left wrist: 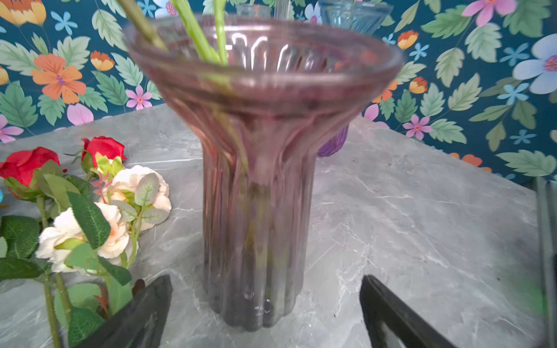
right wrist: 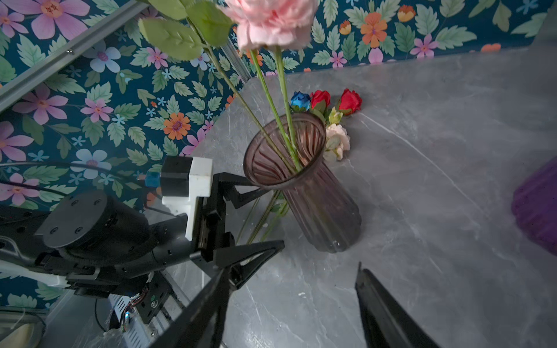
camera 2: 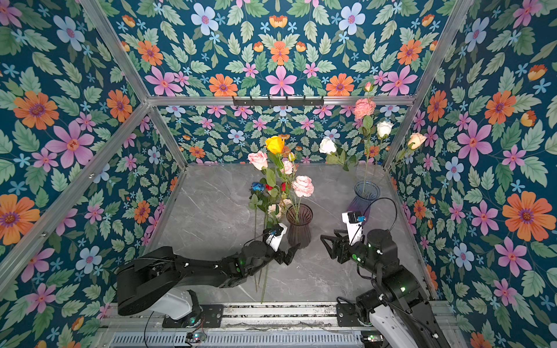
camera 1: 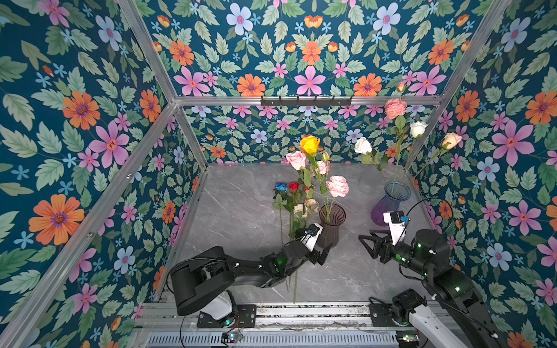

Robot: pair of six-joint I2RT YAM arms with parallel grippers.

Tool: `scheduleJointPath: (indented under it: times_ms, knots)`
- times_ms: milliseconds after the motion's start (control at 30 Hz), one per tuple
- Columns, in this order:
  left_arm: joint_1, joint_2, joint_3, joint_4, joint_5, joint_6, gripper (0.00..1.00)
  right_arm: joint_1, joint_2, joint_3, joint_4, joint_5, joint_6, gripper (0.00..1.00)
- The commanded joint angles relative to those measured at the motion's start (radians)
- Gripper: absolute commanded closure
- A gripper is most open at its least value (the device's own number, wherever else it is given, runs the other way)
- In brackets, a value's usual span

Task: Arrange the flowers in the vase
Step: 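Lower the yellow rose stem into the ribbed vase, open right gripper, withdraw, then slide the ribbed vase farther from the robot with the left gripper, release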

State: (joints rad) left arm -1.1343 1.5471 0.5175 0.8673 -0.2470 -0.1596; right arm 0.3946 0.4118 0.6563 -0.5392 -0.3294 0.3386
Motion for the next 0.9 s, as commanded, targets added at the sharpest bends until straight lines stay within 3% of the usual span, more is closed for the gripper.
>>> scheduleJointPath:
  times_ms: [0,133,367,567,867]
  knots:
    - [0.0,0.049,0.046,0.033,-0.056,-0.014,0.0,0.001,-0.09,-0.103,0.041,0.024,0.159,0.32]
    - [0.001,0.109,0.1,0.014,-0.114,-0.014,0.01,0.0,-0.179,-0.219,0.068,0.022,0.238,0.32]
    - [0.017,0.194,0.164,0.039,-0.129,-0.01,0.01,0.001,-0.281,-0.312,-0.001,0.064,0.24,0.32]
    - [0.055,0.24,0.184,0.081,-0.118,-0.035,0.07,0.0,-0.297,-0.362,-0.002,0.076,0.238,0.32]
    - [0.091,0.314,0.267,0.066,-0.129,-0.035,0.08,0.001,-0.308,-0.393,0.017,0.075,0.238,0.32]
